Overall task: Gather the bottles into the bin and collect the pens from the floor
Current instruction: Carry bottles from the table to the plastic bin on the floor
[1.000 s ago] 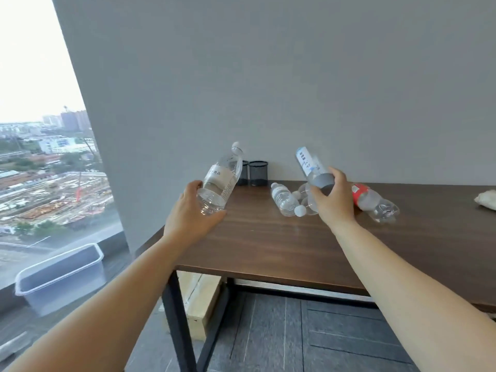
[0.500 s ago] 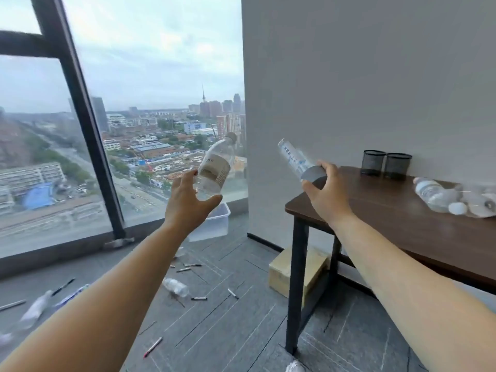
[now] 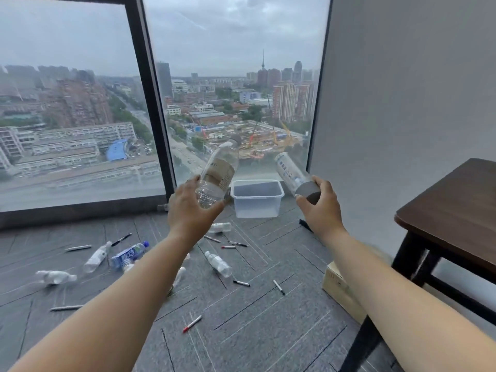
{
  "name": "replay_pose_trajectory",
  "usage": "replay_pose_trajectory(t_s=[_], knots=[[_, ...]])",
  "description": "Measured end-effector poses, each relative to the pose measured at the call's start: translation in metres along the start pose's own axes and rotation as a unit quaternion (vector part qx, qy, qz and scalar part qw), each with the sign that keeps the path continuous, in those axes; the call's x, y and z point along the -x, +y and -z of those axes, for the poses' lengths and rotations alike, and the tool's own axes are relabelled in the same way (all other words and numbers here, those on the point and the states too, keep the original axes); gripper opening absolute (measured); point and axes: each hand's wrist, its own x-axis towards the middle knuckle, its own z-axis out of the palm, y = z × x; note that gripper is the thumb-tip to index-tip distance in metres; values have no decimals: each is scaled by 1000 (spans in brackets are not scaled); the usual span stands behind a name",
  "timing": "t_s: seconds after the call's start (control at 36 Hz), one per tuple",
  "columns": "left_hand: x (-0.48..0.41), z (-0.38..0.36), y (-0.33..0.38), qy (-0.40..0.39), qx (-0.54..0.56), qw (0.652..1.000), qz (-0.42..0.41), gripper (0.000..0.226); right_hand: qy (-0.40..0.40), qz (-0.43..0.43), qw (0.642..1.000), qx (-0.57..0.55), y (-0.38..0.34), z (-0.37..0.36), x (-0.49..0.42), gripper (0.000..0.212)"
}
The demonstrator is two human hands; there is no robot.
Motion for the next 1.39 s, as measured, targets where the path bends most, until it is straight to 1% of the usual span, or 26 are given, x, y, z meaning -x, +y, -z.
replay_pose_trajectory(t_s=[0.14,0.31,0.44,0.58,0.67,0.94,1.14,1.28,1.39], knots=[[-34,-19,-35,0,-19,1000,1,80,-11,-21,1000,-6,18,-49,-27,56],[-78,-21,-53,4,-26,1000,-1,80,-24,-28,999,-4,17,-85,-69,57],[-114,-18,-57,2,-17,1000,-2,81,-21,-32,999,1,6,-99,-101,60],[-148,-27,-56,11,-17,1000,-18,79,-1,-31,999,-31,8,-105,-125,56],[-172,-40,-54,15,-11,1000,-12,78,-1,-24,999,-37,17,-109,-143,56],[-255,-118,-34,-5,-4,1000,1,78,-19,-59,997,-48,69,-119,-241,55],[-315,-182,-53,-18,-5,1000,7,77,-32,-95,994,-44,113,-156,-310,52],[-356,-227,-78,-30,-8,999,23,83,-61,-169,980,-80,158,-195,-334,48],[-386,-264,-96,-39,-13,999,33,83,-62,-217,971,-85,196,-223,-352,50]])
